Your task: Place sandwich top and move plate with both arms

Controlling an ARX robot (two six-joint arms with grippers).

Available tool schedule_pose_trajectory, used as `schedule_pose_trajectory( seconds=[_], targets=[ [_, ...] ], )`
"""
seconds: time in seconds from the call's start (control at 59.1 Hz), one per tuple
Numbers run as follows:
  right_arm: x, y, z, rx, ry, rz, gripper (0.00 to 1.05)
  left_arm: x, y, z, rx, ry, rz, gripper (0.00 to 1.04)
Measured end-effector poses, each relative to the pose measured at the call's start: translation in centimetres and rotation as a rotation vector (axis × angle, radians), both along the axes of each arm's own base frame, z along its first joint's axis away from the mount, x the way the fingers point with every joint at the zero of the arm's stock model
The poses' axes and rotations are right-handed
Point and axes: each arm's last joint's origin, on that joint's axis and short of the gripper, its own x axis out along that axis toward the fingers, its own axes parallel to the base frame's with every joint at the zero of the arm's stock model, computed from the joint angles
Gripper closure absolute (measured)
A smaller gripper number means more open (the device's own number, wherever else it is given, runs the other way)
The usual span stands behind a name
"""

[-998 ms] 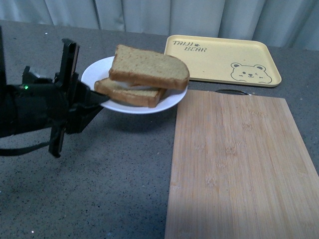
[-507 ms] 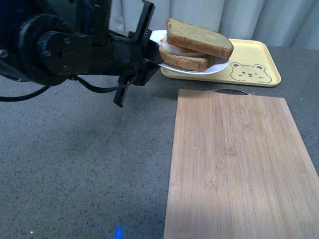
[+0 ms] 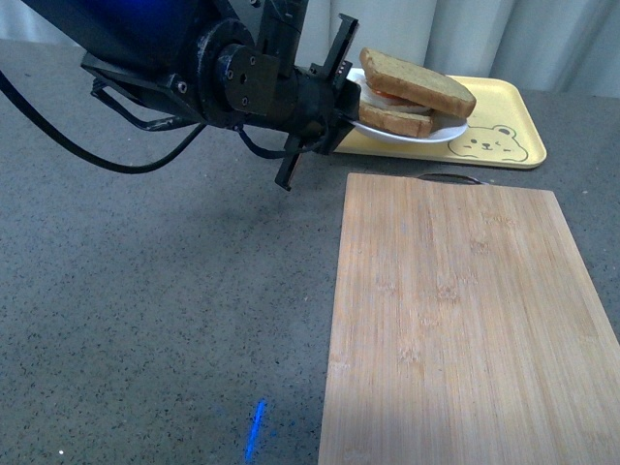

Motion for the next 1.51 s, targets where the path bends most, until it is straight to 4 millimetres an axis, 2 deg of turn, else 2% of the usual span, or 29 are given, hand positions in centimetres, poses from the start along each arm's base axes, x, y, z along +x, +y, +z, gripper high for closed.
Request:
schedule_pose_trajectory(
  seconds=[0.135, 0.338, 0.457, 0.609, 0.727, 0.795, 0.812, 0.88, 0.93, 0.964, 1.049, 1.116, 1.184, 1.319, 1.505],
  targets=[
    [0.0, 0.0, 0.0, 0.0, 0.0, 0.0, 0.09, 0.4, -0.9, -0.9, -0.009, 0.02, -0.003, 1.01],
    [0.0, 0.0, 0.0, 0.0, 0.0, 0.0, 0.09, 0.7, -1.3, -0.8, -0.019, 0.021, -0.002, 1.0],
    [0.0, 0.0, 0.0, 0.0, 0.0, 0.0, 0.09, 0.6, -1.3, -0.8, -0.018, 0.021, -0.002, 0.76],
    [0.0, 0.0, 0.0, 0.0, 0.0, 0.0, 0.09, -0.5, -0.8, -0.6, 0.006, 0.02, -0.015, 0.53],
    [0.0, 0.0, 0.0, 0.0, 0.0, 0.0, 0.09, -2.6, 0.3, 1.4, 0.108, -0.04, -0.043, 0.27],
    [0.0, 0.0, 0.0, 0.0, 0.0, 0.0, 0.09, -4.2, 1.1, 3.1, 0.242, -0.106, -0.058, 0.1],
    [0.0, 0.0, 0.0, 0.0, 0.0, 0.0, 0.09, -4.3, 1.1, 3.1, 0.279, -0.131, -0.061, 0.09],
    [0.0, 0.0, 0.0, 0.0, 0.0, 0.001, 0.09, -5.0, 1.9, 3.3, 0.506, -0.421, 0.091, 0.19],
    [0.0, 0.0, 0.0, 0.0, 0.0, 0.002, 0.09, -6.2, 3.1, 3.2, 0.654, -0.551, 0.159, 0.27],
    [0.0, 0.0, 0.0, 0.0, 0.0, 0.0, 0.09, -8.0, 4.9, 3.2, 0.836, -0.661, 0.196, 0.36],
    [0.0, 0.0, 0.0, 0.0, 0.0, -0.002, 0.09, -10.7, 8.1, 4.3, 1.01, -0.775, 0.205, 0.5],
    [0.0, 0.0, 0.0, 0.0, 0.0, -0.002, 0.09, -12.6, 10.1, 5.7, 1.075, -0.821, 0.217, 0.61],
    [0.0, 0.0, 0.0, 0.0, 0.0, 0.0, 0.09, -15.3, 12.3, 6.7, 1.136, -0.844, 0.203, 0.77],
    [0.0, 0.0, 0.0, 0.0, 0.0, 0.0, 0.09, -18.8, 14.7, 6.3, 1.181, -0.808, 0.164, 1.0],
    [0.0, 0.0, 0.0, 0.0, 0.0, 0.0, 0.09, -22.2, 16.4, 7.1, 1.182, -0.827, 0.153, 1.01]
  ],
)
